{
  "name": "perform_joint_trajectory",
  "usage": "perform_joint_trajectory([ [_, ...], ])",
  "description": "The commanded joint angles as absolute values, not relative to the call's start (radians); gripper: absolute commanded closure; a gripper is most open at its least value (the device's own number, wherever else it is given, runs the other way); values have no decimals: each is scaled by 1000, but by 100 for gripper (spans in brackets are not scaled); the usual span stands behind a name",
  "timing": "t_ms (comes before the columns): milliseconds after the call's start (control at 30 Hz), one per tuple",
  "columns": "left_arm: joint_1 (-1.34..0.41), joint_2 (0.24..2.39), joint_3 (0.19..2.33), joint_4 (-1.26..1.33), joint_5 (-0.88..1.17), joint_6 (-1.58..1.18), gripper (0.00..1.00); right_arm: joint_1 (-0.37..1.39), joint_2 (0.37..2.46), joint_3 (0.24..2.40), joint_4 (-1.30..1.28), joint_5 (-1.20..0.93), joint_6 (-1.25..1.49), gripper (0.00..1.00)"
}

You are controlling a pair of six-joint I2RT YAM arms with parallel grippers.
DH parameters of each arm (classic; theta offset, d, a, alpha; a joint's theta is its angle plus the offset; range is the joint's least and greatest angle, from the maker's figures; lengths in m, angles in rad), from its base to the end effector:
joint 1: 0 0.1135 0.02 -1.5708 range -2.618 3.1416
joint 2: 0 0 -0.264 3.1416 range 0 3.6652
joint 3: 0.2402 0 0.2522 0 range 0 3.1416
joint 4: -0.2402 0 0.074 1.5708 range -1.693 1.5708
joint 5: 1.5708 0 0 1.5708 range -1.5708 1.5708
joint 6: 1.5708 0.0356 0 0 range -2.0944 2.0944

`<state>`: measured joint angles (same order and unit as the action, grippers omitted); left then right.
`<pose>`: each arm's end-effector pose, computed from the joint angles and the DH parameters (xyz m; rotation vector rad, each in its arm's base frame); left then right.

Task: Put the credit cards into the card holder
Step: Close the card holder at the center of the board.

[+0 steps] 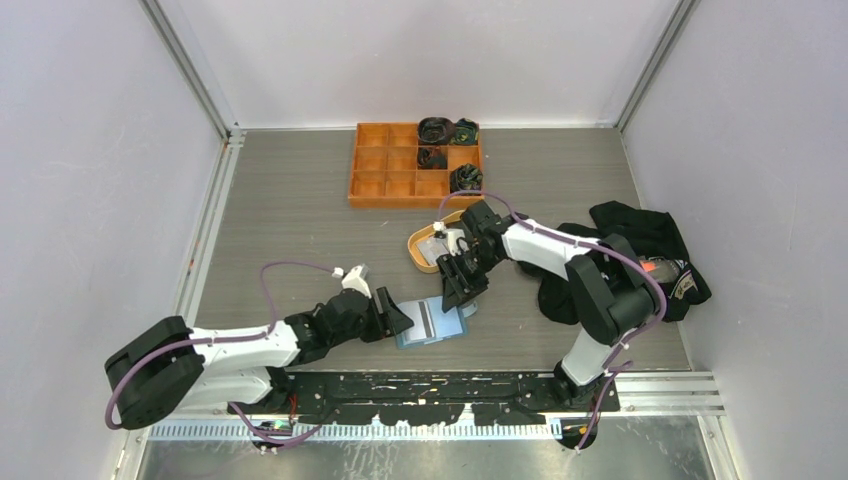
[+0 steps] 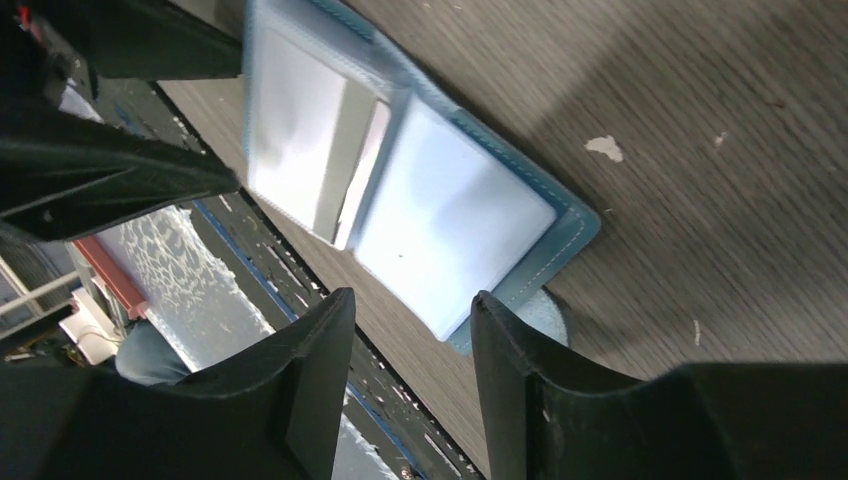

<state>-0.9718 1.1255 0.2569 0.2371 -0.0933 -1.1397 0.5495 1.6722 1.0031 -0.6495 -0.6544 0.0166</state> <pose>0.1147 -0.1622 0.1389 -0.2594 2.4009 -1.0108 0.2459 0.1760 0.1722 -0.8854 2.7693 1.0494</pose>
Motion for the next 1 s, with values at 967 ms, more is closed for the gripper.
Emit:
perform_joint_trajectory([
  [967,-968,1189,258,327,-63,-1140,41,541,1677,1116,-769,-678,-30,54],
])
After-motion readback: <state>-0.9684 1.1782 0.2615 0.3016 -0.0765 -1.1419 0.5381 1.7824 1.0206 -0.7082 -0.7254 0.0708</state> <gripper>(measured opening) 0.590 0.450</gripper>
